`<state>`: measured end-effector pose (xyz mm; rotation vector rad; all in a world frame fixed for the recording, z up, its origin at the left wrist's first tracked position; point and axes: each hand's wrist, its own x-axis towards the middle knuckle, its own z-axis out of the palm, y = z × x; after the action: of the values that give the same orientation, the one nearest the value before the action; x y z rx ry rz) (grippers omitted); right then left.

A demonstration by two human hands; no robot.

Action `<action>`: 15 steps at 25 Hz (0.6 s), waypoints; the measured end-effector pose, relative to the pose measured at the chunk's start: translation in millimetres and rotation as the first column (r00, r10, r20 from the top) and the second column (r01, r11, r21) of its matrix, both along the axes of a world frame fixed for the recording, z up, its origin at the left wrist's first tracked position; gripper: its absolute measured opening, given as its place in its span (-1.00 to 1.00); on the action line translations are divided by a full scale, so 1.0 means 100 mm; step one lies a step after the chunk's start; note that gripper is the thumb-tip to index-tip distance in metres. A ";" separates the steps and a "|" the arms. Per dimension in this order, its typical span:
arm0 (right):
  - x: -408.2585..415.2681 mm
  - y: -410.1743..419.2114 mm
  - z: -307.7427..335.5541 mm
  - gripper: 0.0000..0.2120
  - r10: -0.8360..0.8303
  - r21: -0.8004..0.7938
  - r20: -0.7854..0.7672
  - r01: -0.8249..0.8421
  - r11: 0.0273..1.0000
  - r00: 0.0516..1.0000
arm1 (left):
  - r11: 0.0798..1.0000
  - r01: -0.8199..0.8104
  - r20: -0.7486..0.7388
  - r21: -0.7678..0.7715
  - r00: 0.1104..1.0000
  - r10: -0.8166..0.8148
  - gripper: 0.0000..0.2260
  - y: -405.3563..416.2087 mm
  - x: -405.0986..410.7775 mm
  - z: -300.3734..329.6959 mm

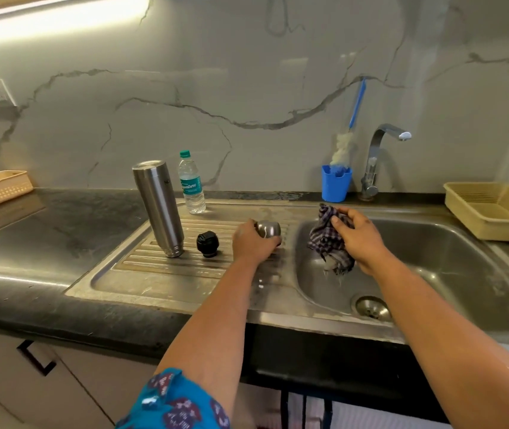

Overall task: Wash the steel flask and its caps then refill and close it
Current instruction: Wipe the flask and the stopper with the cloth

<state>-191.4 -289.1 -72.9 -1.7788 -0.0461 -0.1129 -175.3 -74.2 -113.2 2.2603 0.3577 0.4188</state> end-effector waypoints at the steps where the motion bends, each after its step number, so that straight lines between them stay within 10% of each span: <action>1: 0.00 -0.13 0.04 -0.76 0.009 0.150 -0.046 -0.002 0.989 0.999 | 0.981 0.023 0.051 -0.191 0.999 -0.013 -0.50 -0.11 0.01 0.06; 4: 0.01 -0.56 0.16 -0.75 0.199 0.806 -0.240 0.080 0.587 0.950 | 0.541 0.202 0.106 -0.816 0.973 -0.203 -0.53 -0.55 0.00 0.29; 7: 0.08 -0.98 0.15 -0.59 0.221 0.971 -0.198 0.160 0.177 0.955 | 0.328 0.250 0.130 -0.911 0.929 -0.347 -0.46 -1.02 0.00 0.34; 10: 0.17 -1.27 0.09 -0.59 0.110 0.939 -0.182 0.139 0.314 0.977 | 0.324 0.256 0.158 -0.911 0.941 -0.300 -0.38 -1.40 0.09 0.22; 13: 0.28 -1.46 0.10 -0.74 -0.271 0.713 -0.076 0.243 0.658 0.959 | 0.669 0.303 0.180 -0.678 0.952 -0.249 -0.34 -1.66 0.17 0.16; 15: 0.26 -1.49 0.09 -0.73 -0.453 0.326 0.267 0.362 0.873 0.851 | 0.801 0.395 0.277 -0.450 0.914 -0.295 -0.39 -1.81 0.19 0.16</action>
<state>-165.0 -438.2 -63.5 -1.4586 0.1044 -0.7067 -156.0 -255.2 -97.5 1.7048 -0.0585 0.3040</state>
